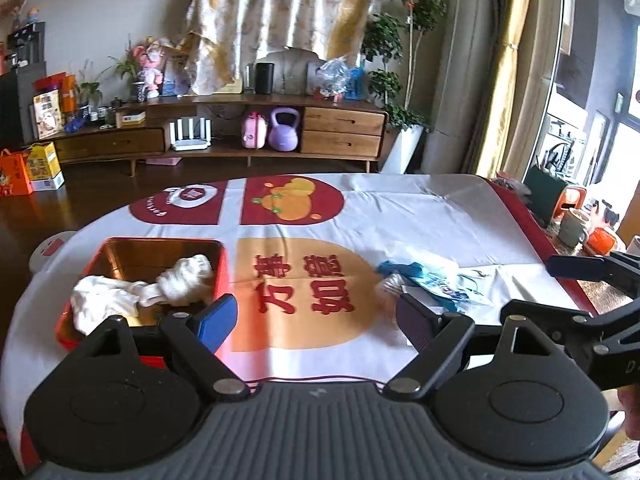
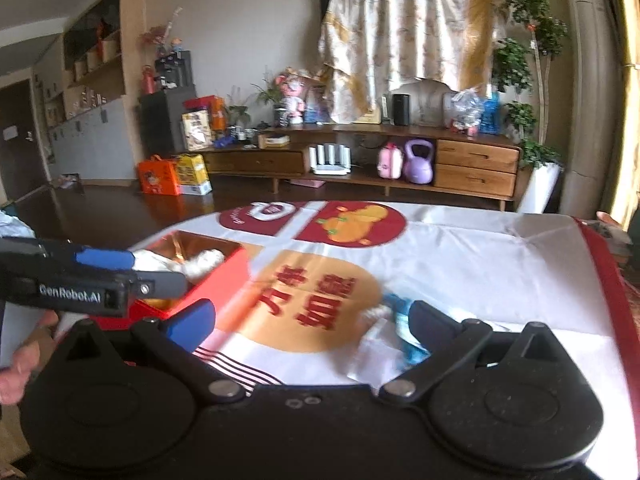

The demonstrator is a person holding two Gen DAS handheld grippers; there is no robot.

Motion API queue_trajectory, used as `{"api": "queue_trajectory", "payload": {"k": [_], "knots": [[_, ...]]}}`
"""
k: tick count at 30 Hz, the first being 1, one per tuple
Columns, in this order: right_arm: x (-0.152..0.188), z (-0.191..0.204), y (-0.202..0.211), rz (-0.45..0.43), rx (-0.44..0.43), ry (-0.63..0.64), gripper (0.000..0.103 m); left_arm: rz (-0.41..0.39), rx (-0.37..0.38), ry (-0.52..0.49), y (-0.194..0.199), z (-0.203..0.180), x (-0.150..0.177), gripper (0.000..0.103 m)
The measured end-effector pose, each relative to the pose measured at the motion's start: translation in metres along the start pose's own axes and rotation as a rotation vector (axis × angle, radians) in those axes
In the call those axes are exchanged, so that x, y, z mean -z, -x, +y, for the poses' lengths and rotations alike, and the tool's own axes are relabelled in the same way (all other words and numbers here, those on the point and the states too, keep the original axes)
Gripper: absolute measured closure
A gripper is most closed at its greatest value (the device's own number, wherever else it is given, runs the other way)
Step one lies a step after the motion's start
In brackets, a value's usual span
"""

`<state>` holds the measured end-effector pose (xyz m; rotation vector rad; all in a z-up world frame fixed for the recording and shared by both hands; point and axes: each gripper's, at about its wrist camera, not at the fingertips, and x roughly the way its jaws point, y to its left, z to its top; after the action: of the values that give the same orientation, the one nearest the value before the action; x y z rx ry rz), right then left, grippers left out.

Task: Organize soft objects
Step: 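Withdraw both open tools from the tin toward the blue masks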

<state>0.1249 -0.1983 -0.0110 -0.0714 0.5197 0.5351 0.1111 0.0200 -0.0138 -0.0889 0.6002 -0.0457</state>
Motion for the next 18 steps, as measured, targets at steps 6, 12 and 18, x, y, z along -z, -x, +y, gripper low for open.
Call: {"api": "queue_trajectory", "payload": {"k": [6, 12, 18], "knots": [[0.012, -0.039, 0.0, 0.024, 0.065, -0.034, 0.0, 0.014, 0.037, -0.054, -0.025, -0.026, 0.0, 0.017], [0.022, -0.069, -0.012, 0.056, 0.125, -0.037, 0.0, 0.052, 0.067, -0.094, -0.06, -0.053, 0.009, 0.017], [0.034, -0.091, -0.038, 0.112, 0.16, -0.044, 0.002, 0.101, 0.079, -0.125, -0.095, -0.073, 0.018, 0.016]]}}
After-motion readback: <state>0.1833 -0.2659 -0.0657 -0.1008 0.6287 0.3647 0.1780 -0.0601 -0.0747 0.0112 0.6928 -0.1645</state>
